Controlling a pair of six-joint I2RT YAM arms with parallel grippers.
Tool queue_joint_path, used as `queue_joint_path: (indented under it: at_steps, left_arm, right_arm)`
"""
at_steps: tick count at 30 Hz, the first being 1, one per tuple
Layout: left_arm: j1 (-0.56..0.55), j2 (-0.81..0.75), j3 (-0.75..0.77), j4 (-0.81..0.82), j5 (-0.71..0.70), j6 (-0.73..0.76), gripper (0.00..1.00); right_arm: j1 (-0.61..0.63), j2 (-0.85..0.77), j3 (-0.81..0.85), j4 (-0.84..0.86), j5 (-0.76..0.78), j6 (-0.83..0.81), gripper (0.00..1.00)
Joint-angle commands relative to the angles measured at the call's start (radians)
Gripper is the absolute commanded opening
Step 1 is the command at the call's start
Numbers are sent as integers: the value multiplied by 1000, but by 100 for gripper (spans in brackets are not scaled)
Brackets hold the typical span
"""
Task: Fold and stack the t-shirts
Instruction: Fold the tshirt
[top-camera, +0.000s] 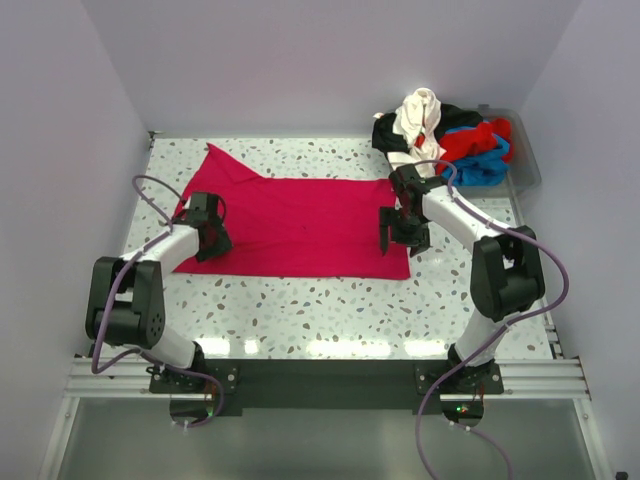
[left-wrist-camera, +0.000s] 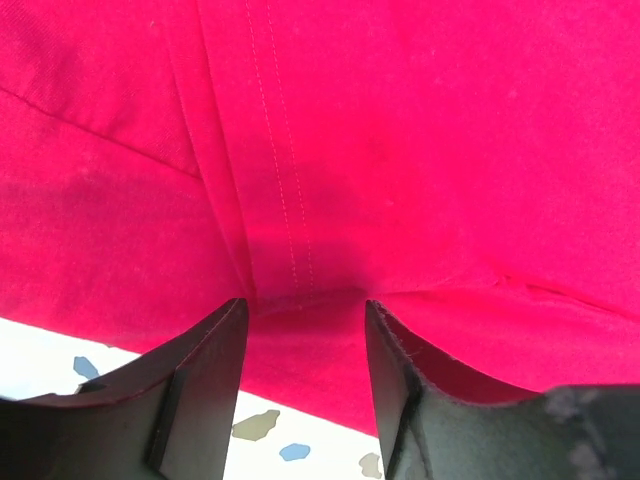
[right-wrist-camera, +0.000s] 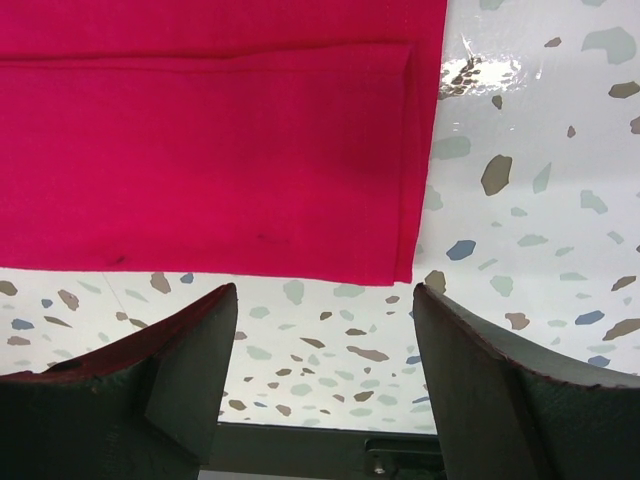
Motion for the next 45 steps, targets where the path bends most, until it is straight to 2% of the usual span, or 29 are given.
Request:
queue_joint_path:
  at_steps: [1,3,9,10,15,23,32,45]
  left_arm:
    - [1,9,-11,75,-22,-18,52]
    - [1,23,-8,84,-23,-12,49]
    - [-1,46,21,90,-34,-1,25]
    - [-1,48,24,90,-37,2,18]
    - [-1,69,62,96,-32,28,1]
    - [-1,118,185,98,-9,114,0]
    - [-5,258,329,118,93,247,0]
    - [-48,356,436,156,182,373,0]
  right_arm:
    - [-1,-42,-1,14,-9,13,74]
    - [-1,-40,0,13,-9,14,74]
    - [-1,-40,-1,13,-9,16,74]
    - [-1,-42,-3,13,-9,15,74]
    - [-1,-37,-6,16,-9,18,74]
    - [-1,-33,3,8,-9,14,74]
    - [-1,-7,11,11,-30,18,74]
    - [0,7,16,2,-29,18,74]
